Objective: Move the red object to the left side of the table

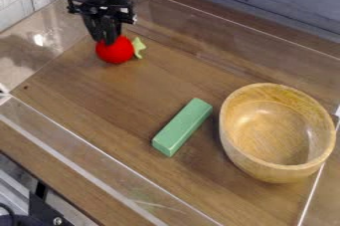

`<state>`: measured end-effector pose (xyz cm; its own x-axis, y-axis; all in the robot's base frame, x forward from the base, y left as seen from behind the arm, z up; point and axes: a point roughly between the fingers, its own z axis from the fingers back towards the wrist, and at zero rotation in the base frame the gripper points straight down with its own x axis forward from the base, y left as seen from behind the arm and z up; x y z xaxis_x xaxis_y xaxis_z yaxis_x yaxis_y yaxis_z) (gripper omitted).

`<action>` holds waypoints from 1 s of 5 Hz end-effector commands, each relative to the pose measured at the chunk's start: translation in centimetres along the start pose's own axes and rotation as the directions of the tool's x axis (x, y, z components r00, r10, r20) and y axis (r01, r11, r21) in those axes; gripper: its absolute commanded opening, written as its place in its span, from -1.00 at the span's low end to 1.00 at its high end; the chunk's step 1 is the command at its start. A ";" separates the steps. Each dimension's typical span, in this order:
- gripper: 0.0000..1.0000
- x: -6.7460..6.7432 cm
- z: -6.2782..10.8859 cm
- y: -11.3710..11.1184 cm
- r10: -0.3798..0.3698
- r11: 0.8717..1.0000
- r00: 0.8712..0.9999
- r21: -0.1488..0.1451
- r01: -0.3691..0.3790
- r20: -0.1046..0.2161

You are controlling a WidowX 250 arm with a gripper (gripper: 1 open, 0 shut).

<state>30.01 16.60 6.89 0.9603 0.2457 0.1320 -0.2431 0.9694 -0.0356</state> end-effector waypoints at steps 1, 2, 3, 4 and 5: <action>1.00 1.8 1.5 0.6 -0.018 1.000 0.998 -0.004 0.018 0.064; 1.00 2.1 2.3 0.6 0.006 1.000 0.998 -0.026 -0.005 0.060; 1.00 2.3 2.9 0.7 0.034 0.999 0.998 -0.030 -0.032 0.058; 1.00 1.7 2.3 0.8 0.049 0.999 0.997 -0.027 -0.047 0.054; 1.00 1.0 1.8 0.9 0.063 0.998 0.997 -0.025 -0.062 0.049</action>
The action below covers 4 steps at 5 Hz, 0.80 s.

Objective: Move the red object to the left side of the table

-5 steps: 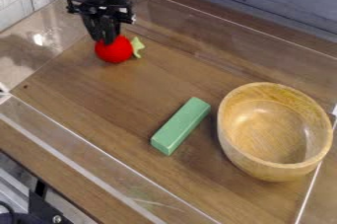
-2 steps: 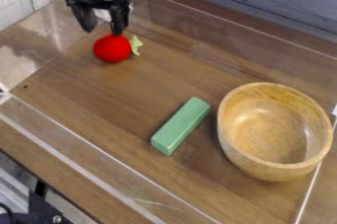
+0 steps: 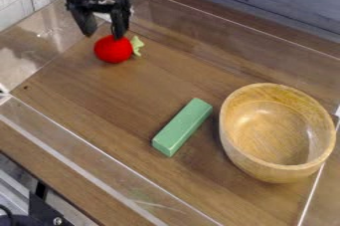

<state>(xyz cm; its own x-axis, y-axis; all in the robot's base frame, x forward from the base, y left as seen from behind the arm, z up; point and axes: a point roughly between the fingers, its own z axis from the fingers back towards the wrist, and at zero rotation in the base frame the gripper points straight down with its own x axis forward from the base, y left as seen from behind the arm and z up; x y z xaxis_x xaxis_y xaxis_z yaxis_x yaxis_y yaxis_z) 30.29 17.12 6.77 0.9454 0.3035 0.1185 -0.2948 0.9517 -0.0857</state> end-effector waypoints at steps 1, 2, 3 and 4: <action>1.00 0.0 1.5 0.7 0.019 1.000 0.998 0.023 -0.020 0.056; 1.00 1.2 0.5 1.0 0.078 0.997 0.995 0.026 -0.079 0.060; 1.00 2.6 -0.3 1.5 0.137 0.990 0.988 0.031 -0.139 0.066; 1.00 3.2 -0.7 0.9 0.144 0.989 0.988 0.027 -0.146 0.062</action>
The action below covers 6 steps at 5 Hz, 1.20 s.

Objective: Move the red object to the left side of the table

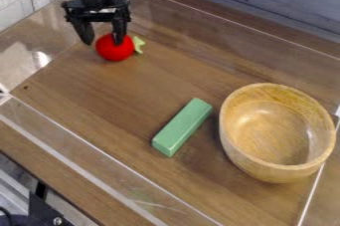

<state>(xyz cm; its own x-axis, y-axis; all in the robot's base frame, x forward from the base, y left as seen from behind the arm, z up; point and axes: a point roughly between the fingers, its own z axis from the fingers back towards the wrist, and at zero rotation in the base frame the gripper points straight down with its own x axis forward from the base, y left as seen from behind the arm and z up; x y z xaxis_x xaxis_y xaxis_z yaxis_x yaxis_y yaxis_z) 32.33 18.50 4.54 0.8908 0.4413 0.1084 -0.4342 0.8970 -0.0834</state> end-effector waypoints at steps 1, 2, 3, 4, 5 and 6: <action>1.00 1.6 1.2 -0.8 0.005 1.000 0.999 0.002 -0.005 0.052; 1.00 1.8 2.8 -2.5 -0.026 0.999 0.998 -0.045 0.029 0.060; 1.00 1.1 4.6 -3.7 -0.002 0.997 0.998 -0.082 0.008 0.070; 1.00 0.4 7.0 -5.3 0.013 0.992 0.995 -0.125 -0.001 0.098; 1.00 0.3 9.8 -7.7 -0.006 0.988 0.994 -0.154 0.023 0.107; 1.00 0.0 12.0 -10.3 -0.048 0.985 0.992 -0.160 0.066 0.115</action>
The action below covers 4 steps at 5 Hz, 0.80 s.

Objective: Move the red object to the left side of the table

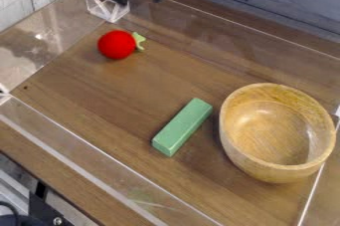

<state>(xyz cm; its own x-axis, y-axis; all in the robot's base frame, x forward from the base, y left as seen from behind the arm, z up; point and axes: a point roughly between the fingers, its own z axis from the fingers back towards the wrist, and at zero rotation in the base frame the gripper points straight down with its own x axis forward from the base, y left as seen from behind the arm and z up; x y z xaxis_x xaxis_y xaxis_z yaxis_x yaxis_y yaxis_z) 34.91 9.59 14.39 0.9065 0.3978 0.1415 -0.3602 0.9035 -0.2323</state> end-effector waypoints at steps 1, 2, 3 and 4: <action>1.00 1.3 1.8 -0.1 -0.056 0.998 0.997 -0.015 0.057 0.057; -1.00 1.9 0.8 1.5 -0.079 0.996 0.996 -0.028 0.080 0.032; -1.00 2.2 -1.1 2.4 -0.018 1.000 0.999 -0.017 0.018 0.029; 1.00 2.5 -2.7 2.8 0.037 0.999 0.999 -0.001 -0.037 0.024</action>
<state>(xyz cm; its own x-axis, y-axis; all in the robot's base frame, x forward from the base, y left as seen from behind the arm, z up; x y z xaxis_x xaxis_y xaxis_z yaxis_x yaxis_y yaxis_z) 36.54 12.56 9.66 0.8939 0.4361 0.1039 -0.4028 0.8831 -0.2405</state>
